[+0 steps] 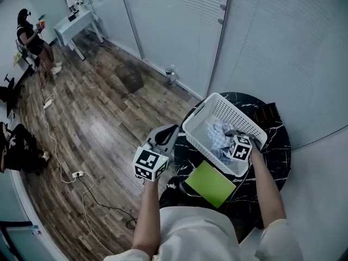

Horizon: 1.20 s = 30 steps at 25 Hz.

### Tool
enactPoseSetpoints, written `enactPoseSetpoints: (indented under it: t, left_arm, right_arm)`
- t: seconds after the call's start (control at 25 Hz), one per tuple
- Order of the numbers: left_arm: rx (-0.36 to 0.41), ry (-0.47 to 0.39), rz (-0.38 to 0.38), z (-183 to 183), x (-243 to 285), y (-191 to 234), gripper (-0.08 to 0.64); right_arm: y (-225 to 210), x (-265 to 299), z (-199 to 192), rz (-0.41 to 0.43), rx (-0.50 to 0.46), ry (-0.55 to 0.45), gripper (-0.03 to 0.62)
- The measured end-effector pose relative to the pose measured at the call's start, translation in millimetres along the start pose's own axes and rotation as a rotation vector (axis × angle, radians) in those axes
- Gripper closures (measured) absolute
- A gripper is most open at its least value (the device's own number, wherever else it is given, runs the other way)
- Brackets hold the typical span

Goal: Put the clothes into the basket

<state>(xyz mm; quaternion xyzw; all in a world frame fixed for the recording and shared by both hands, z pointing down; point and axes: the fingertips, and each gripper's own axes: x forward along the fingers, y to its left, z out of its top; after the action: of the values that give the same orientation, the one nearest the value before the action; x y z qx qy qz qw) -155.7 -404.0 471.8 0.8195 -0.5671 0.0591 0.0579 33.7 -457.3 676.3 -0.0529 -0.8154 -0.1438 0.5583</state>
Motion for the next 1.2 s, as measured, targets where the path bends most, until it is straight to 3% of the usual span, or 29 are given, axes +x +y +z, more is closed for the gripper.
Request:
enactPoseSetpoints:
  t: [0.2, 0.32, 0.6, 0.84, 1.12, 1.2]
  left_arm:
    - [0.006, 0.002, 0.031, 2.7, -14.3, 8.4, 0.546]
    - [0.010, -0.002, 0.042, 4.7, -18.5, 11.0, 0.546]
    - [0.012, 0.021, 0.001, -4.2, -7.0, -3.5, 0.546]
    - [0.013, 0.025, -0.051, -3.1, 12.2, -14.2, 0.546]
    - [0.035, 0.008, -0.152, 10.0, 38.8, -37.2, 0.546]
    - [0.040, 0.001, -0.184, 13.6, 48.3, -46.8, 0.546]
  right_arm:
    - [-10.0, 16.4, -11.8, -0.004, 0.048, 0.071, 0.379]
    - [-18.0, 17.5, -14.4, -0.031, 0.130, 0.088, 0.239]
    - [-34.0, -6.4, 1.3, -0.137, 0.191, -0.009, 0.230]
    - [-49.9, -54.2, 39.0, -0.267, 0.249, -0.188, 0.235]
    - [-59.0, -137.4, 87.3, -0.386, 0.511, -0.699, 0.270]
    - [-60.7, -158.5, 83.6, -0.441, 0.570, -0.790, 0.272]
